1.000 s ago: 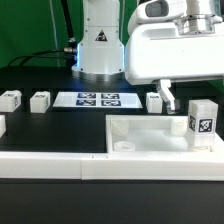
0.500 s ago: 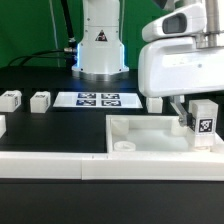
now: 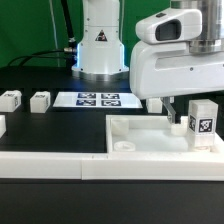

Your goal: Assemble square table

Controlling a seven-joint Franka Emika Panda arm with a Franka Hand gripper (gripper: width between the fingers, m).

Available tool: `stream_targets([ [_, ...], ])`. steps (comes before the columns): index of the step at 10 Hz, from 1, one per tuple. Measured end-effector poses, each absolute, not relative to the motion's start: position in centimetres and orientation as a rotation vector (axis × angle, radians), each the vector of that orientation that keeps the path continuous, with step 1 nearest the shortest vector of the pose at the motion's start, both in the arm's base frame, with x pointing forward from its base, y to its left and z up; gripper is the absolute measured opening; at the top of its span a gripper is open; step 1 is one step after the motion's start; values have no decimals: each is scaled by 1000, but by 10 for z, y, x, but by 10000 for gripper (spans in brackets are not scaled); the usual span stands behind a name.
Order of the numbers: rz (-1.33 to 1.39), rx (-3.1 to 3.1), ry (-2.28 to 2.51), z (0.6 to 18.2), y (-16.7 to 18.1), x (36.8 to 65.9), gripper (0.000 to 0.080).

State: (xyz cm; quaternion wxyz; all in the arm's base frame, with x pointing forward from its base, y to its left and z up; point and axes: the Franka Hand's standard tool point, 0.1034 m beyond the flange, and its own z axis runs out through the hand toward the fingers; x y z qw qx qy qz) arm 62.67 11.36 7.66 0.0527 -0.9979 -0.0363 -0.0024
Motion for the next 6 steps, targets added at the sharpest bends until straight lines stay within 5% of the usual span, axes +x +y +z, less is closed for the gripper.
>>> stream_targets([
  [4,-9,-3034,-99,77,114,627,623],
  [6,-5,-3035,-29,77,114,627,287],
])
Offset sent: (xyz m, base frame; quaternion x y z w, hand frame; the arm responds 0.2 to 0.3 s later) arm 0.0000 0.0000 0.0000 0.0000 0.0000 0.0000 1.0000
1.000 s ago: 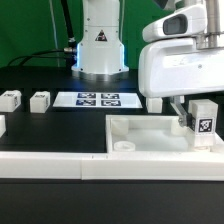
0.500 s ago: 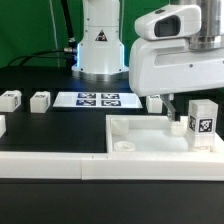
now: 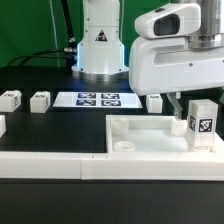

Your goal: Assemble square table

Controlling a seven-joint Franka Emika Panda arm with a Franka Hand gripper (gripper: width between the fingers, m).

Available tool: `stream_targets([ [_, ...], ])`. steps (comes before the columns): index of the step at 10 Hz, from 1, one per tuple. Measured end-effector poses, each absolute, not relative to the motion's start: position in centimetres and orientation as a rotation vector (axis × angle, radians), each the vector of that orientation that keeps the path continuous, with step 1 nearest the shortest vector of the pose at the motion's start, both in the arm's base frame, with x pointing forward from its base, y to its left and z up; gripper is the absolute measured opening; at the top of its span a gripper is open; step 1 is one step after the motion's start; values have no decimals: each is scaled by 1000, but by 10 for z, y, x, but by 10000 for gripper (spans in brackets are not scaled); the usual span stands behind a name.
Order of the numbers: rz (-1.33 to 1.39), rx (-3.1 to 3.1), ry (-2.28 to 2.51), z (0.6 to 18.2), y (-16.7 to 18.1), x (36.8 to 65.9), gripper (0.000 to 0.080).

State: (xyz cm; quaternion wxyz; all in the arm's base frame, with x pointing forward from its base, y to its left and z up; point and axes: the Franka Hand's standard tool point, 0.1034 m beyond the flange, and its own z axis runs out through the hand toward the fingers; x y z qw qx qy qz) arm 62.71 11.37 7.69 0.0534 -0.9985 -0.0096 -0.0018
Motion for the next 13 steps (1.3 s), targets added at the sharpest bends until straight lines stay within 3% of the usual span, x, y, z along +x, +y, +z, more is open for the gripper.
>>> stream_targets([
  [4,14,-3011,395,76,115,627,290],
  [10,66,-2449,1832,75,117,630,290],
  [12,99,-2203,2079,75,117,630,290],
  [13,102,-2190,2092,74,117,629,367],
])
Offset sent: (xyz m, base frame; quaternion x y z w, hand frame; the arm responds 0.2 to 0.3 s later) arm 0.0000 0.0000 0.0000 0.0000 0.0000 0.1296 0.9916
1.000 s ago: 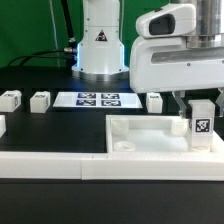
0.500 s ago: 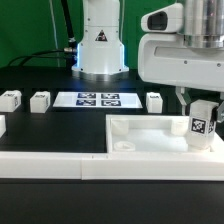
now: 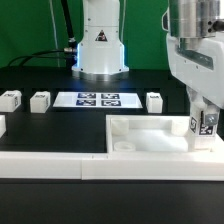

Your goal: Assemble square table

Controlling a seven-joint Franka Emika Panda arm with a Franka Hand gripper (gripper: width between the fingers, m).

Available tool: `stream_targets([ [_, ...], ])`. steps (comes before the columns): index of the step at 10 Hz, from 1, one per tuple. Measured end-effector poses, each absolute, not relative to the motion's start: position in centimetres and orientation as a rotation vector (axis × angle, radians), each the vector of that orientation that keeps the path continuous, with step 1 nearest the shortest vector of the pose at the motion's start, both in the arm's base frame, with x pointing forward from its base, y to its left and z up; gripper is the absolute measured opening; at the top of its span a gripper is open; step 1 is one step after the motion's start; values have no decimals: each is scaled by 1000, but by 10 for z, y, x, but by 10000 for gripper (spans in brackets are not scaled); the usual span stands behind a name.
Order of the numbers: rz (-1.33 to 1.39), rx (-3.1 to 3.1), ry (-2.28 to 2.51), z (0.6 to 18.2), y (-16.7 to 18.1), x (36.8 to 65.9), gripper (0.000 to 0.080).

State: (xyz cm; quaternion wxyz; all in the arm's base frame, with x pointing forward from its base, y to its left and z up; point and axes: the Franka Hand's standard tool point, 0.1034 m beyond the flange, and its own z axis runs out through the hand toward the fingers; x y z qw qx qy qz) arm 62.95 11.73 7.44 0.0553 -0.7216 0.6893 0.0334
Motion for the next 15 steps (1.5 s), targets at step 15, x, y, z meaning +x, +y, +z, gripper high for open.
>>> stream_targets([
  [15,-65,-3042,292,70,128,633,557],
])
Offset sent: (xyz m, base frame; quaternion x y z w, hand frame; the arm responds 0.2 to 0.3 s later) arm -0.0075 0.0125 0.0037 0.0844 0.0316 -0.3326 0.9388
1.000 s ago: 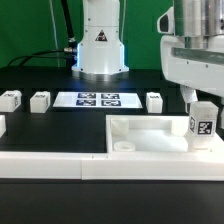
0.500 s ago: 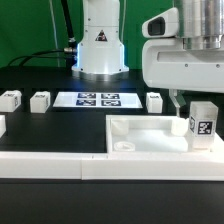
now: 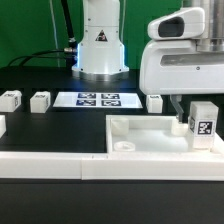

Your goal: Assemble square table

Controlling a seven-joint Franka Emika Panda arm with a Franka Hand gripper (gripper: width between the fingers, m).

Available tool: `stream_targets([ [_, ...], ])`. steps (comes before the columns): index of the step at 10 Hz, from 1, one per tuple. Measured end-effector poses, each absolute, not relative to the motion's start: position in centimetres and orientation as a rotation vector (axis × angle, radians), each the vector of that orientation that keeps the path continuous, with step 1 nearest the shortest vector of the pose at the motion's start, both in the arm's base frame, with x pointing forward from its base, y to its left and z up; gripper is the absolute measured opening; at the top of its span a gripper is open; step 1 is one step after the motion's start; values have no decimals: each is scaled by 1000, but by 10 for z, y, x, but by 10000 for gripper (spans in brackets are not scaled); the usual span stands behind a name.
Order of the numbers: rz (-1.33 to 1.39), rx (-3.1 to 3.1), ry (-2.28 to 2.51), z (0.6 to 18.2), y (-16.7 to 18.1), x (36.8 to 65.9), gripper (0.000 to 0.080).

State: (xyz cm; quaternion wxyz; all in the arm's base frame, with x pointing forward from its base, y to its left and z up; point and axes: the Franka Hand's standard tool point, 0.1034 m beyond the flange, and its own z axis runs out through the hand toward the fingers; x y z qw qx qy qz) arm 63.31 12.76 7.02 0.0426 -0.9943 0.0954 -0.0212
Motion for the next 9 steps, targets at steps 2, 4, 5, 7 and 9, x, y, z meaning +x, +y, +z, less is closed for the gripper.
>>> stream_targets([
  [2,-51,-3018,491,69,123,632,357],
  [4,-42,-2977,705,69,119,633,296],
  [5,-36,-2931,881,71,116,635,295],
  [7,-21,-2798,1241,71,116,634,294],
  [9,23,-2496,1768,67,121,630,294],
])
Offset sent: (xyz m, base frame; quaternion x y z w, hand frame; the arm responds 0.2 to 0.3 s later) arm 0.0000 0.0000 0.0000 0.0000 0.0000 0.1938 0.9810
